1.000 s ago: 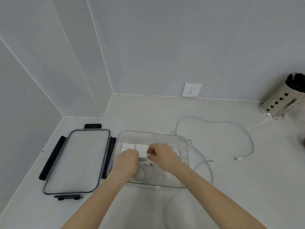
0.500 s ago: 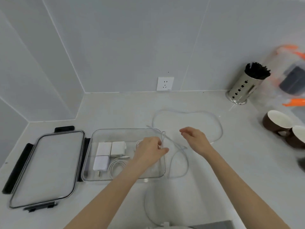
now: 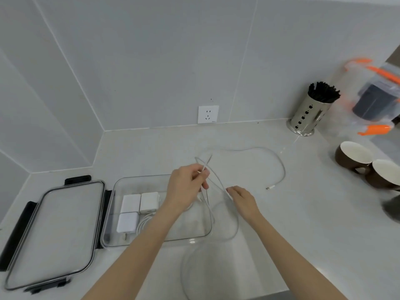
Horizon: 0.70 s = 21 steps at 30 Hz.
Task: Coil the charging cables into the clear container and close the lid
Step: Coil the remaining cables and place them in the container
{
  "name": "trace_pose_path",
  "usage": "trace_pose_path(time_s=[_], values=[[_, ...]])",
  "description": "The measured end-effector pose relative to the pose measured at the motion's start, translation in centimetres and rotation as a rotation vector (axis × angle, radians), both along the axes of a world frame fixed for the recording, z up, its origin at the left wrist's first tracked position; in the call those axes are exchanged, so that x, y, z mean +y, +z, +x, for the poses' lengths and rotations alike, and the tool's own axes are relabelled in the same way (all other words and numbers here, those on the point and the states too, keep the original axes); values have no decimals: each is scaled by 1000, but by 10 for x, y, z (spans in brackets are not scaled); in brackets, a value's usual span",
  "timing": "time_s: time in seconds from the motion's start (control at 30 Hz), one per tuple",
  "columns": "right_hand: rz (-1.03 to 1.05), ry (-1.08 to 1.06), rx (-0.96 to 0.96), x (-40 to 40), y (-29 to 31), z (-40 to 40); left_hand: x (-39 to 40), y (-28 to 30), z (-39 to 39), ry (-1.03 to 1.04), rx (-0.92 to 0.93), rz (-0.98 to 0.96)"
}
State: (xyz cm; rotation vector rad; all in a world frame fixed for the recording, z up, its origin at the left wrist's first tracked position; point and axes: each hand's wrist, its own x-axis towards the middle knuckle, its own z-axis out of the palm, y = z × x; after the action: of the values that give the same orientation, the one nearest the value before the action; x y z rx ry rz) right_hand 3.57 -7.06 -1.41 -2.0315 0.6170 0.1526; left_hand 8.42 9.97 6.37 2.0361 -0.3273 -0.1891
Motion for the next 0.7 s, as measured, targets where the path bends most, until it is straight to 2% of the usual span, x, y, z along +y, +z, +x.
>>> trace_pose_path(time_s=[0.17, 0.3, 0.43, 0.6, 0.7], values=[[398, -128, -236, -5, 27, 7, 10, 12, 11, 88, -41, -107], [381, -317, -366, -26, 48, 20, 21, 23, 22, 216, -71, -251], [432, -524, -403, -47, 59, 28, 33, 32, 35, 341, -65, -379], [689, -785, -429, -64, 55, 32, 48, 31, 44, 409, -17, -398], [737, -777, -355, -68, 40, 32, 44, 29, 40, 341, 8, -355]])
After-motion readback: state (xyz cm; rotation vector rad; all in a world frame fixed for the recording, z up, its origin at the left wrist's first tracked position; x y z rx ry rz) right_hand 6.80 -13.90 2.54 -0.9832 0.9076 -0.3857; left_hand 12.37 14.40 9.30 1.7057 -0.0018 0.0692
